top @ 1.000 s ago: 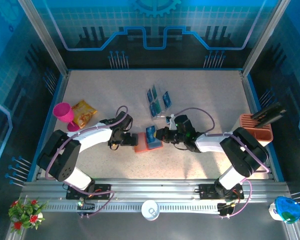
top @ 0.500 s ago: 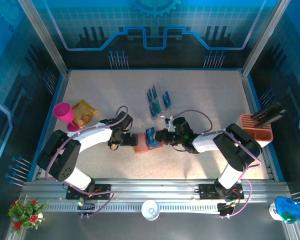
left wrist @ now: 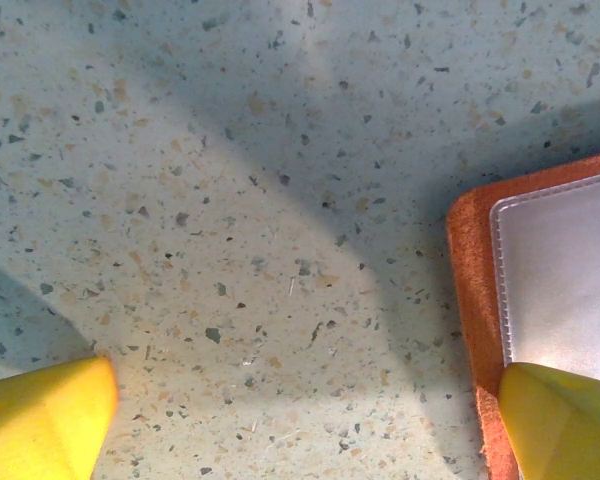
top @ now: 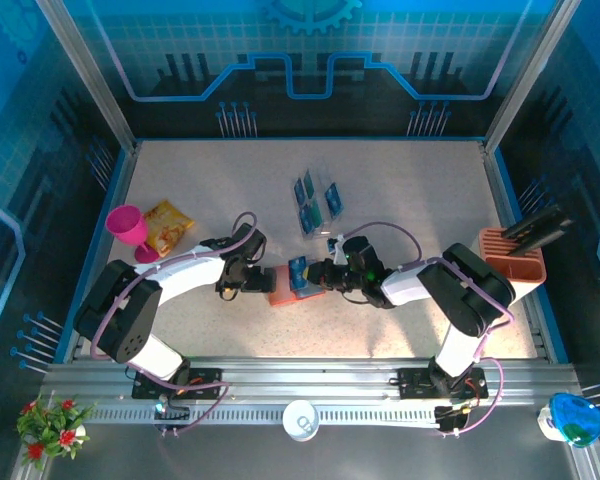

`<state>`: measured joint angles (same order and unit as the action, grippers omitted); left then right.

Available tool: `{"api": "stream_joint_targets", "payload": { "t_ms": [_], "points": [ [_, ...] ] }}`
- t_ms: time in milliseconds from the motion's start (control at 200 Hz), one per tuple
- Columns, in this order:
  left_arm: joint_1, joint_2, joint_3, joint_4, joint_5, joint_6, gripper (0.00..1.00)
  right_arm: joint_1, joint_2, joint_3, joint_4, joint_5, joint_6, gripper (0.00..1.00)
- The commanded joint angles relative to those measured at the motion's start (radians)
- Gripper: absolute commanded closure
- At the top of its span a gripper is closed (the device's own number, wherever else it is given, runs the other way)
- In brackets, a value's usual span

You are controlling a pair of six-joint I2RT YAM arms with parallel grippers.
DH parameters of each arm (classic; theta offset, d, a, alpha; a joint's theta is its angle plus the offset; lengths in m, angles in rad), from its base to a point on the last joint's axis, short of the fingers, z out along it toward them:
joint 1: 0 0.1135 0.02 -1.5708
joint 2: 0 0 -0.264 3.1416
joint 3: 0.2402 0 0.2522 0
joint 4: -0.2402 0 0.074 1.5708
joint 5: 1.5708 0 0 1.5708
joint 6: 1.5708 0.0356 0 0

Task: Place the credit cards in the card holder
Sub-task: Insert the credit card into the card slot.

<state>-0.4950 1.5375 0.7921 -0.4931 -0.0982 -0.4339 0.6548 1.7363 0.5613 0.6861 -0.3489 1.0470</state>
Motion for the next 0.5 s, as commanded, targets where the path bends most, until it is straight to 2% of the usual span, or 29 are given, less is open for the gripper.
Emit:
{"api": "stream_joint_targets", "payload": {
  "t_ms": [0,495],
  "points": [
    [-0.009,0.006,0.005,-0.045,0.002,0.027,0.01,0.016,0.023,-0.015,0.036,-0.009,0.008,1.0],
    [-0.01,0.017,0.018,-0.05,0.006,0.03,0.01,0.016,0.051,-0.028,0.041,-0.042,0.01,1.0]
  ]
}}
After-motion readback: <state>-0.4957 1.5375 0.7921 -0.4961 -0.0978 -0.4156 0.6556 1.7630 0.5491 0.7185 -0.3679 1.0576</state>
